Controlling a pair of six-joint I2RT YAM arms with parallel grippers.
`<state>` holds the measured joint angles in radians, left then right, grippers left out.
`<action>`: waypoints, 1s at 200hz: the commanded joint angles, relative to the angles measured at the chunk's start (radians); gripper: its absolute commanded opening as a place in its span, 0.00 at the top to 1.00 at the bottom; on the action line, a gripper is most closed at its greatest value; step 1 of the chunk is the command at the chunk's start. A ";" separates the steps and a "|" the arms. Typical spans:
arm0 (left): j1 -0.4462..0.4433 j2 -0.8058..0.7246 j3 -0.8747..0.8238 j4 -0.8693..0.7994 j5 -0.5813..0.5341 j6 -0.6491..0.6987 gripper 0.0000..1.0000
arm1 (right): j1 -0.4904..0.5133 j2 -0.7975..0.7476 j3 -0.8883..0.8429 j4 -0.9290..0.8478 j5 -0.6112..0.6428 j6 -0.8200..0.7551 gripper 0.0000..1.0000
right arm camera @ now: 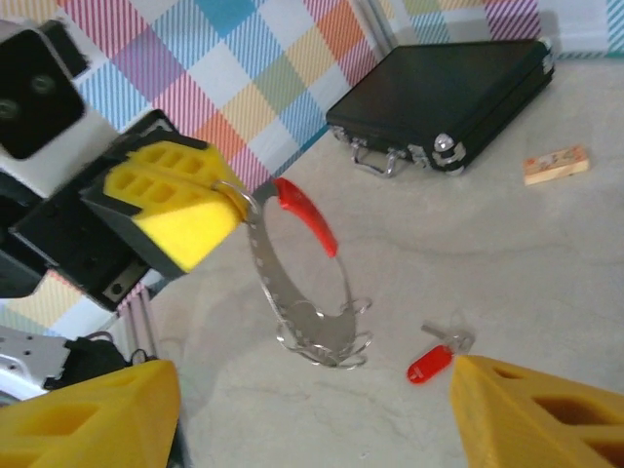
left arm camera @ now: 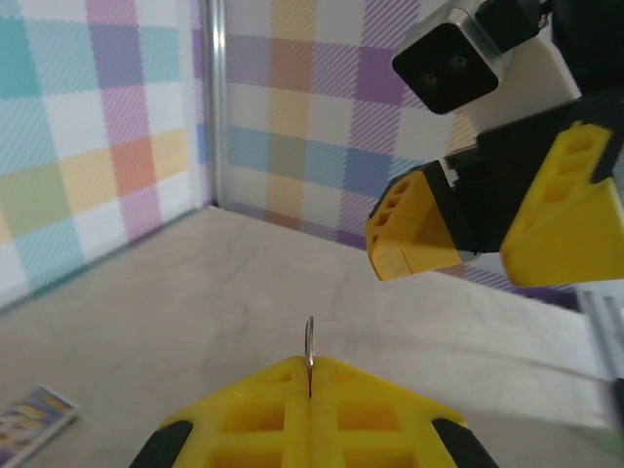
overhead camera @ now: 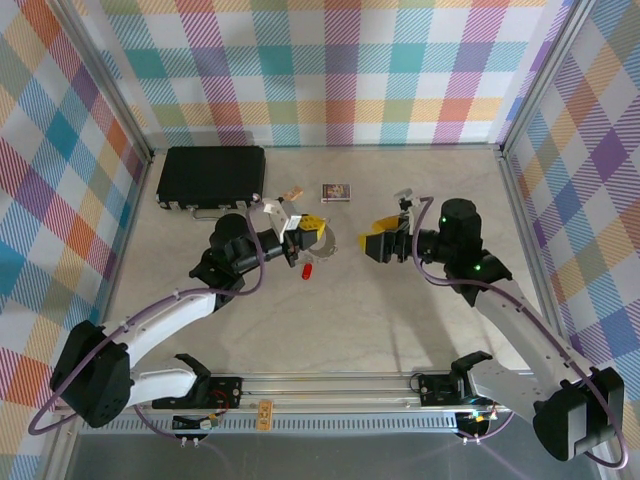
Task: Put the keys on the keyring
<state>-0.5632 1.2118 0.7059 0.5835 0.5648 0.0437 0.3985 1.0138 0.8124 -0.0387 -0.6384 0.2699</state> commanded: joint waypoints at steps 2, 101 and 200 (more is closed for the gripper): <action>0.045 0.047 0.020 0.098 0.217 -0.149 1.00 | 0.024 0.026 0.075 -0.049 -0.038 -0.057 0.34; 0.094 0.139 -0.003 0.296 0.374 -0.270 1.00 | 0.077 0.226 0.262 -0.207 -0.096 -0.175 0.61; 0.094 0.140 0.004 0.271 0.403 -0.255 1.00 | 0.096 0.296 0.304 -0.210 -0.196 -0.204 0.70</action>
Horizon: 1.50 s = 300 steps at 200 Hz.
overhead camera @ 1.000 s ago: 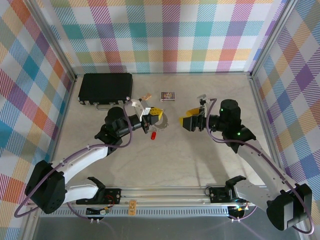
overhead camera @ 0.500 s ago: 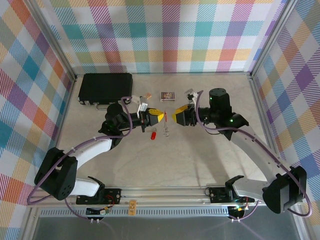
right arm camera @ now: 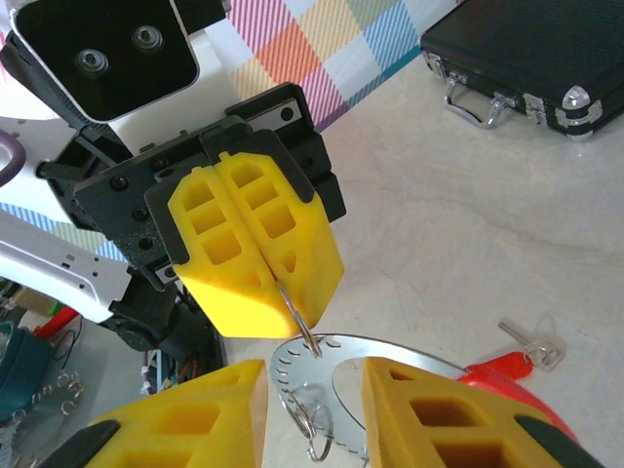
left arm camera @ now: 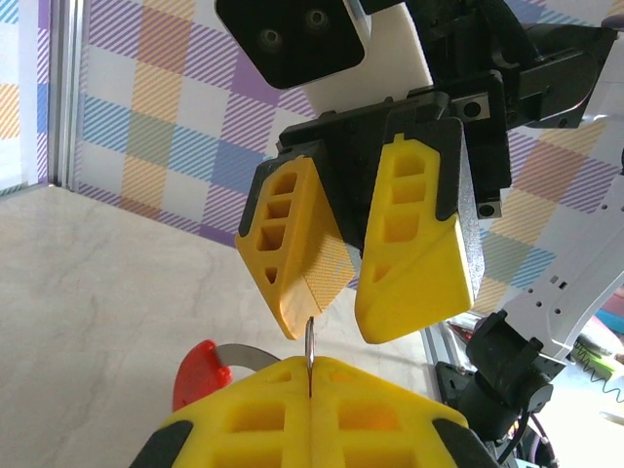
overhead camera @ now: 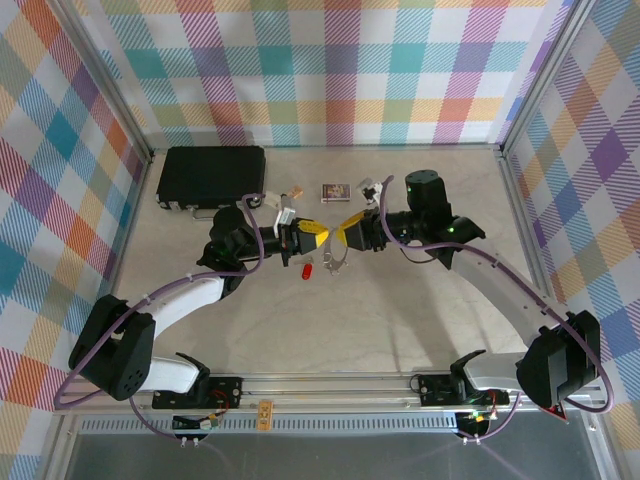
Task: Put the keys on the keyring
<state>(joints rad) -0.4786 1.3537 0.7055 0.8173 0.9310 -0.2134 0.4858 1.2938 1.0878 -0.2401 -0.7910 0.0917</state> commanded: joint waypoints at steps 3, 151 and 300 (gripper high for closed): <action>0.010 -0.001 0.004 0.037 0.036 0.002 1.00 | 0.008 0.017 0.029 -0.009 -0.045 -0.027 0.71; 0.009 0.017 0.017 0.042 0.062 -0.027 1.00 | 0.039 0.036 0.038 0.038 -0.054 -0.037 0.79; 0.038 0.006 0.005 0.138 0.021 -0.136 0.74 | 0.040 -0.020 -0.004 0.044 0.003 -0.062 1.00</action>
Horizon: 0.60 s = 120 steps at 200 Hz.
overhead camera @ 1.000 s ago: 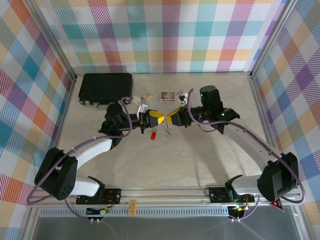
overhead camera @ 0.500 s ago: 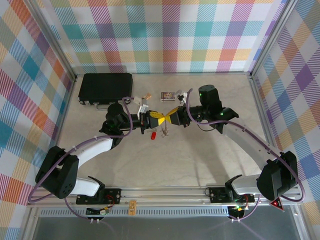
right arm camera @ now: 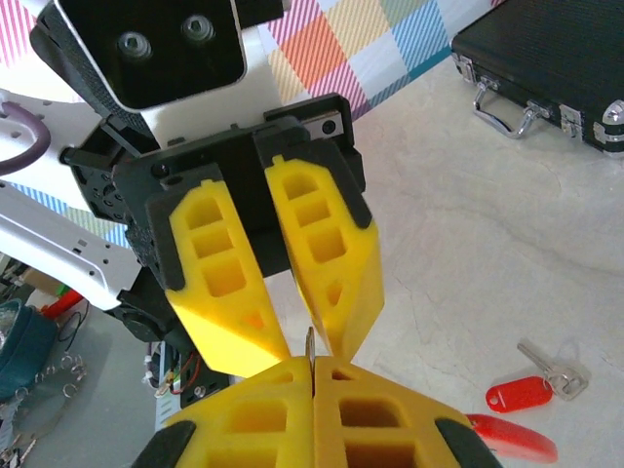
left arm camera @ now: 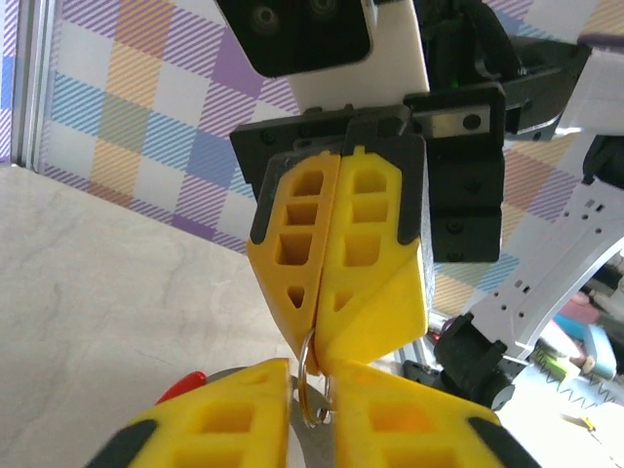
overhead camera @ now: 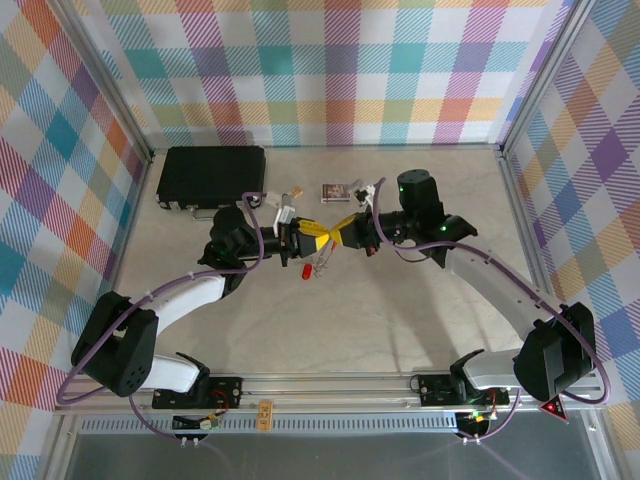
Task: Put the keys on the keyring
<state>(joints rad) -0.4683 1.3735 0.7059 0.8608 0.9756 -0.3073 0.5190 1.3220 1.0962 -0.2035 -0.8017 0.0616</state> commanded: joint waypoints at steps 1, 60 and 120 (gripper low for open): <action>0.028 -0.014 0.003 0.098 -0.027 -0.044 0.74 | 0.007 -0.048 -0.013 0.008 0.014 -0.032 1.00; 0.075 -0.014 -0.054 0.263 -0.069 -0.124 0.69 | 0.007 -0.066 -0.013 0.000 0.028 -0.044 1.00; 0.052 0.042 -0.029 0.294 -0.003 -0.150 0.69 | 0.007 -0.028 0.033 -0.038 0.011 -0.059 1.00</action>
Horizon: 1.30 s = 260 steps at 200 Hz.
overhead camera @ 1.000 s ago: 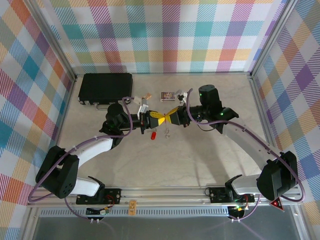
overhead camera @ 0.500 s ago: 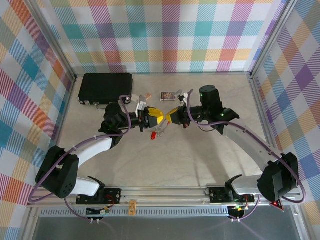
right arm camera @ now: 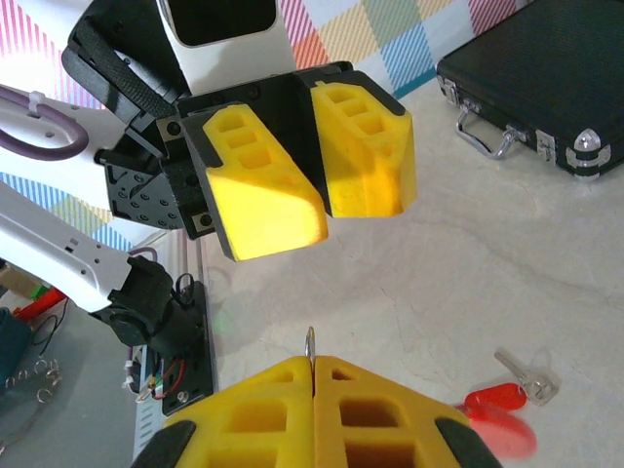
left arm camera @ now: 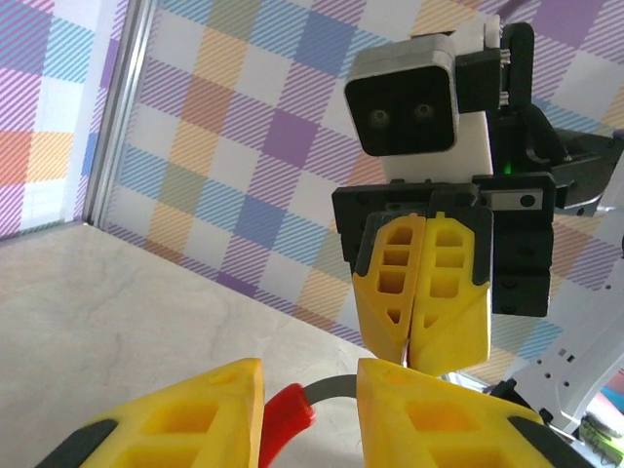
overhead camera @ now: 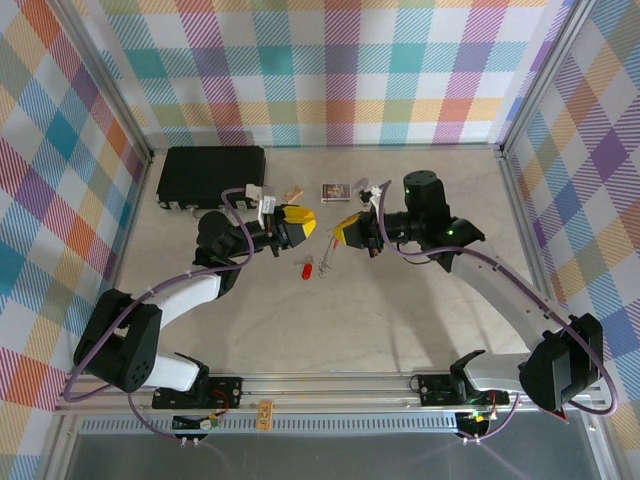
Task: Put the keys on the keyring
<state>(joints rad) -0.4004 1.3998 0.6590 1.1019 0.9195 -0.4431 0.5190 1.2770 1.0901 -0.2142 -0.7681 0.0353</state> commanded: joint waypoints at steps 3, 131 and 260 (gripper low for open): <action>-0.018 0.018 0.021 0.050 0.056 -0.015 0.69 | 0.007 0.020 0.040 -0.029 -0.023 -0.034 1.00; -0.072 0.019 0.071 -0.147 0.091 0.088 0.72 | 0.013 0.036 0.051 -0.040 -0.043 -0.034 1.00; -0.078 0.018 0.074 -0.141 0.111 0.087 1.00 | 0.018 0.027 0.046 -0.037 -0.019 -0.036 1.00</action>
<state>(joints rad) -0.4713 1.4296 0.7055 0.9436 1.0176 -0.3691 0.5297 1.3125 1.1038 -0.2569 -0.7551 0.0154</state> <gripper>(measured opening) 0.056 0.051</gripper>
